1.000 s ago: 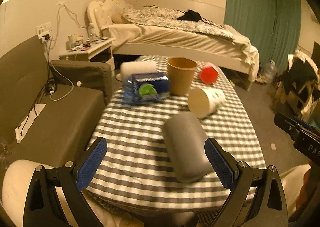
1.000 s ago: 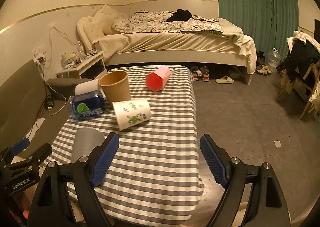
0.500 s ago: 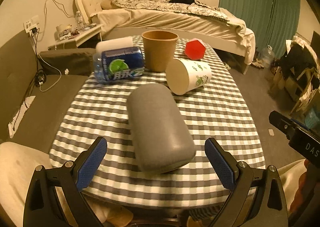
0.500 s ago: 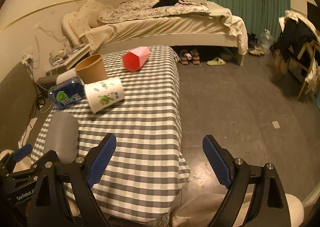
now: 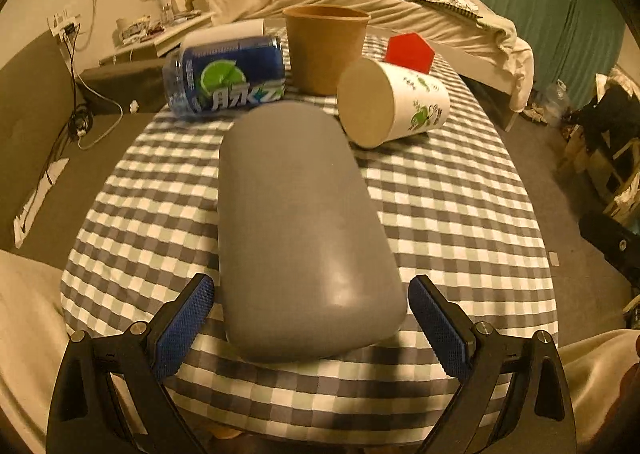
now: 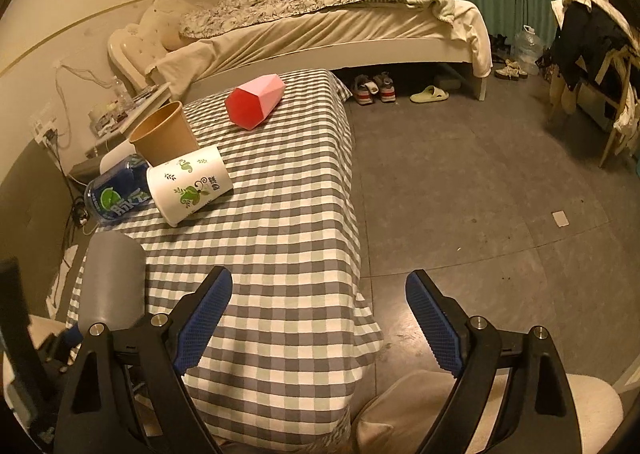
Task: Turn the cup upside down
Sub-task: 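Close the left tool around the grey cup's body and lift it, then rotate the held grey cup with the left tool, base up, lowering it, then set the grey cup down upside down and open the left tool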
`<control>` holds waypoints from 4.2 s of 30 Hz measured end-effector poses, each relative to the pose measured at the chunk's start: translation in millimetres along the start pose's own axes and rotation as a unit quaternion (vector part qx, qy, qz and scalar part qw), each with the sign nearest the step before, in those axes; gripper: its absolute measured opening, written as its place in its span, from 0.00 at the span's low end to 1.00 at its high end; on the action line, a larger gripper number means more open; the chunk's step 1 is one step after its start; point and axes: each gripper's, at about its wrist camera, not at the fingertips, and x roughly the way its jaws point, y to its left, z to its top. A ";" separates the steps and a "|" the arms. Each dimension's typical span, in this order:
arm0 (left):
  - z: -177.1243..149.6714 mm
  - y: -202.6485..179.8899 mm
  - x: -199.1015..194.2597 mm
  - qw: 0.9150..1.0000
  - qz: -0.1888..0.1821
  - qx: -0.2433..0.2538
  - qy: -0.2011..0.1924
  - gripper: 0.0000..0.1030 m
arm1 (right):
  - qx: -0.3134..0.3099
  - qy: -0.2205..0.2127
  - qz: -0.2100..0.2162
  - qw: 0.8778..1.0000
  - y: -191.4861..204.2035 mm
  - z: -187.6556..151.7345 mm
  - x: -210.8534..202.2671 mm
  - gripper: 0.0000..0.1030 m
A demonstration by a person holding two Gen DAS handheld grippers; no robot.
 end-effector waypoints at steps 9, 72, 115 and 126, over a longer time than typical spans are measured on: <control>-0.2 6.7 -6.9 1.000 -0.021 0.008 0.006 0.74 | -0.005 0.004 0.001 1.000 8.3 1.7 4.5 0.86; 66.4 13.9 -19.2 0.995 -0.044 0.073 0.049 0.69 | 0.008 0.010 0.009 1.000 14.2 1.9 5.6 0.86; 63.1 10.6 -12.6 0.994 -0.076 0.078 0.009 0.69 | -0.009 0.024 -0.005 1.000 26.2 3.6 18.8 0.86; 47.8 38.8 -53.6 0.993 -0.070 0.063 -0.065 0.84 | -0.043 -0.018 -0.004 0.999 42.3 1.7 0.4 0.86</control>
